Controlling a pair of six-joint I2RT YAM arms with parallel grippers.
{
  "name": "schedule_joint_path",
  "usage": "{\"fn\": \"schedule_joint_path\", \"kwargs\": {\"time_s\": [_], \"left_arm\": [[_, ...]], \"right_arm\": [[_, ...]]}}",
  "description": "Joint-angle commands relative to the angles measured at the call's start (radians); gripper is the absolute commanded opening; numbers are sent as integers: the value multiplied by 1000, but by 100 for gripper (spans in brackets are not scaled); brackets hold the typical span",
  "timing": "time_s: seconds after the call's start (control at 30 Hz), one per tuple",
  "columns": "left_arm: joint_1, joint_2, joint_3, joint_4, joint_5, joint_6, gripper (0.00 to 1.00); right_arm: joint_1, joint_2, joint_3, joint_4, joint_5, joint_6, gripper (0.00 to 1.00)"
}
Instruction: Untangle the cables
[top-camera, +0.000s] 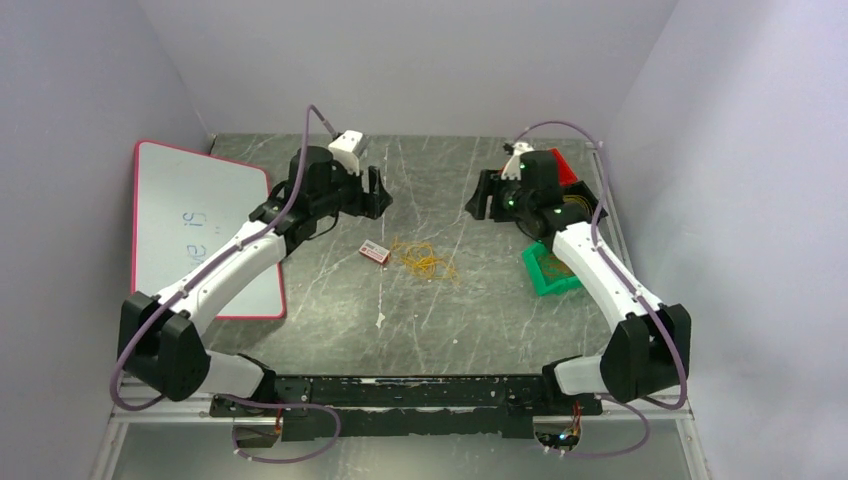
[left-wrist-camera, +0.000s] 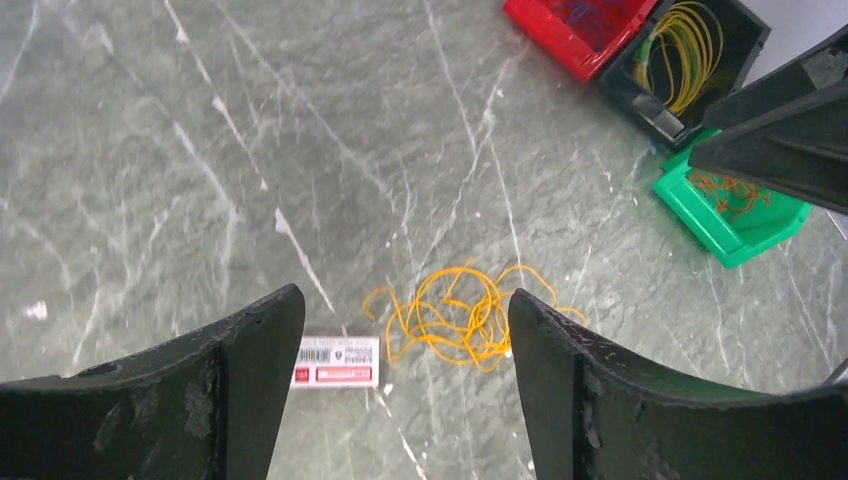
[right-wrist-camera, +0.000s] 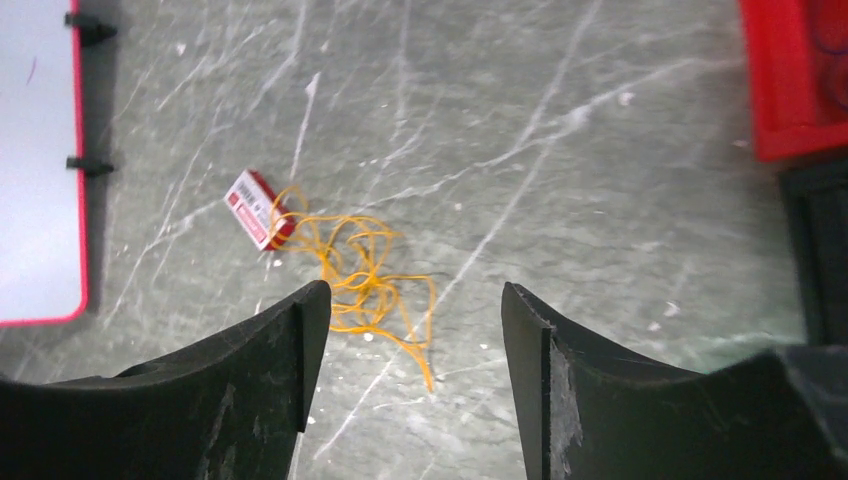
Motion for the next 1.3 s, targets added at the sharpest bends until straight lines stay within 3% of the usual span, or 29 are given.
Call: {"fn": "schedule_joint_path", "kwargs": {"time_s": [0.0, 0.2, 0.33, 0.43, 0.8, 0.93, 1.1, 1.27], "left_arm": [[7, -78, -67, -28, -75, -89, 80], [8, -124, -143, -44, -126, -144, 84], [8, -149, -172, -49, -158, -197, 96], [7, -155, -189, -44, -164, -202, 98], [7, -118, -206, 5, -88, -174, 94], [5, -59, -177, 39, -24, -122, 87], [-3, 3, -129, 41, 17, -95, 83], [-7, -5, -141, 37, 11, -91, 82]], "right_arm": [[98, 17, -30, 51, 34, -13, 68], [183, 66, -38, 3, 62, -27, 71], [195, 108, -43, -32, 62, -8, 72], [201, 141, -39, -71, 85, 7, 73], [228, 86, -159, 1, 235, 165, 73], [227, 61, -197, 60, 173, 192, 71], [228, 129, -213, 121, 4, 185, 61], [230, 175, -181, 34, 67, 168, 59]]}}
